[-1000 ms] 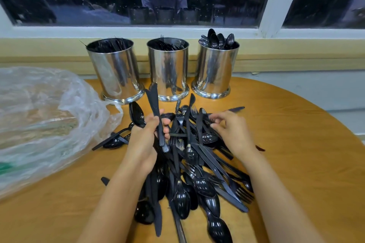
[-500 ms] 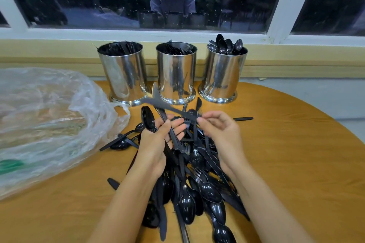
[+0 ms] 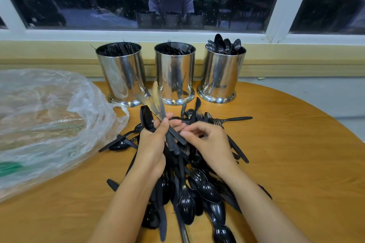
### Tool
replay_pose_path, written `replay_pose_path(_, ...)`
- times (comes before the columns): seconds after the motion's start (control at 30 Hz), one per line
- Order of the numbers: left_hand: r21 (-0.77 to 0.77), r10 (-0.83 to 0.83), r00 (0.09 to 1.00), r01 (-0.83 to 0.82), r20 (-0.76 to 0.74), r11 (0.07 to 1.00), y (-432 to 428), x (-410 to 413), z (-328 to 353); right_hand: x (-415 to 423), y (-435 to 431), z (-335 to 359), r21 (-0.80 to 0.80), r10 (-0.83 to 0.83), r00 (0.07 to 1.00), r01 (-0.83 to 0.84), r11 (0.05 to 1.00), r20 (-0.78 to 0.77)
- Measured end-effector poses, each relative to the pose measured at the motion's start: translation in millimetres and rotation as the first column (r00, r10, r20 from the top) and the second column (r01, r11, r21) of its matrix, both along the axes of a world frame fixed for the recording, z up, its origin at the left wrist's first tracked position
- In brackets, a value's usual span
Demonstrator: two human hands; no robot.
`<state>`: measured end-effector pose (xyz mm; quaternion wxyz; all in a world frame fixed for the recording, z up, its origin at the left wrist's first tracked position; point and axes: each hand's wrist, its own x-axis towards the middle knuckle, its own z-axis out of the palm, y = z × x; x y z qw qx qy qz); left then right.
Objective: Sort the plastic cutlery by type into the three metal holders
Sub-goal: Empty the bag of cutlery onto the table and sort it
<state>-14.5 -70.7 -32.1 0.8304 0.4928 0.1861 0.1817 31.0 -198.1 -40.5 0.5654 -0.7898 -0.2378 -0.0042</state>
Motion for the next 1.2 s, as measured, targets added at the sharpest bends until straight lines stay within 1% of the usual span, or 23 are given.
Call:
replay_pose_path(0.1, 0.005, 0.054, 0.998, -0.054, -0.018, 0.999, 7, 0, 2, 16, -18, 4, -0.014, -0.177, 0.983, 0.177, 0.984, 0.043)
replay_pose_path(0.13, -0.010, 0.056, 0.998, -0.056, -0.025, 0.998, 8, 0, 3, 22, -25, 3, -0.049, -0.230, 0.971, 0.233, 0.971, 0.064)
replay_pose_path(0.2, -0.003, 0.045, 0.998, -0.045, -0.035, 0.999, 10, -1, 3, 32, -34, -1, -0.148, -0.276, 0.957, 0.286, 0.947, 0.083)
replay_pose_path(0.27, 0.033, 0.024, 0.999, -0.023, -0.036, 0.999, 10, -1, 3, 37, -34, -10, -0.252, -0.277, 0.957, 0.289, 0.924, 0.084)
replay_pose_path(0.37, 0.056, -0.020, 0.999, 0.022, -0.042, 0.998, 8, -2, 3, 37, -27, -18, -0.397, -0.226, 0.971, 0.240, 0.886, 0.081)
replay_pose_path(0.47, 0.075, -0.039, 0.998, 0.043, -0.048, 0.996, 7, -2, 2, 34, -20, -21, -0.479, -0.221, 0.972, 0.231, 0.847, 0.078)
replay_pose_path(0.53, 0.093, -0.042, 0.998, 0.047, -0.054, 0.995, 6, -2, 1, 35, -17, -21, -0.433, -0.245, 0.968, 0.245, 0.867, 0.058)
replay_pose_path(0.63, 0.089, -0.056, 0.997, 0.061, -0.059, 0.994, 5, -2, 1, 39, -16, -18, -0.193, -0.295, 0.951, 0.273, 0.942, -0.096)
replay_pose_path(0.7, 0.088, -0.057, 0.996, 0.062, -0.064, 0.994, 5, -2, 0, 40, -17, -11, -0.022, -0.298, 0.936, 0.299, 0.954, -0.189)
replay_pose_path(0.77, 0.092, -0.057, 0.996, 0.063, -0.071, 0.994, 5, -2, 0, 39, -18, -3, 0.175, -0.284, 0.925, 0.333, 0.927, -0.253)
replay_pose_path(0.83, 0.082, -0.062, 0.995, 0.068, -0.071, 0.994, 5, -1, 0, 38, -22, 6, 0.349, -0.279, 0.919, 0.367, 0.862, -0.277)
replay_pose_path(0.87, 0.069, -0.063, 0.996, 0.068, -0.067, 0.995, 5, -1, 1, 38, -24, 10, 0.422, -0.250, 0.927, 0.352, 0.836, -0.278)
replay_pose_path(0.9, 0.051, -0.063, 0.996, 0.066, -0.060, 0.997, 4, -1, 2, 36, -27, 14, 0.491, -0.177, 0.943, 0.300, 0.818, -0.282)
replay_pose_path(0.93, 0.040, -0.067, 0.996, 0.069, -0.052, 0.997, 3, -1, 3, 35, -30, 16, 0.541, -0.065, 0.957, 0.216, 0.813, -0.284)
replay_pose_path(0.97, 0.043, -0.078, 0.996, 0.080, -0.048, 0.996, 2, -1, 3, 33, -31, 18, 0.562, 0.060, 0.956, 0.118, 0.819, -0.288)
replay_pose_path(1.0, 0.059, -0.096, 0.994, 0.099, -0.051, 0.993, 0, -1, 2, 30, -30, 19, 0.543, 0.162, 0.942, 0.024, 0.840, -0.293)
replay_pose_path(1.03, 0.079, -0.125, 0.990, 0.130, -0.061, 0.988, -2, -2, 2, 27, -27, 20, 0.487, 0.221, 0.930, -0.053, 0.872, -0.295)
replay_pose_path(1.07, 0.100, -0.164, 0.983, 0.172, -0.077, 0.980, -4, -3, 2, 25, -23, 19, 0.410, 0.230, 0.933, -0.102, 0.906, -0.276)
replay_pose_path(1.13, 0.147, -0.251, 0.961, 0.267, -0.119, 0.952, -8, -5, 2, 20, -15, 17, 0.278, 0.158, 0.972, -0.105, 0.955, -0.175)
replay_pose_path(1.2, 0.211, -0.314, 0.938, 0.340, -0.147, 0.916, -11, -7, 4, 19, -12, 14, 0.236, 0.108, 0.991, -0.086, 0.968, -0.083)
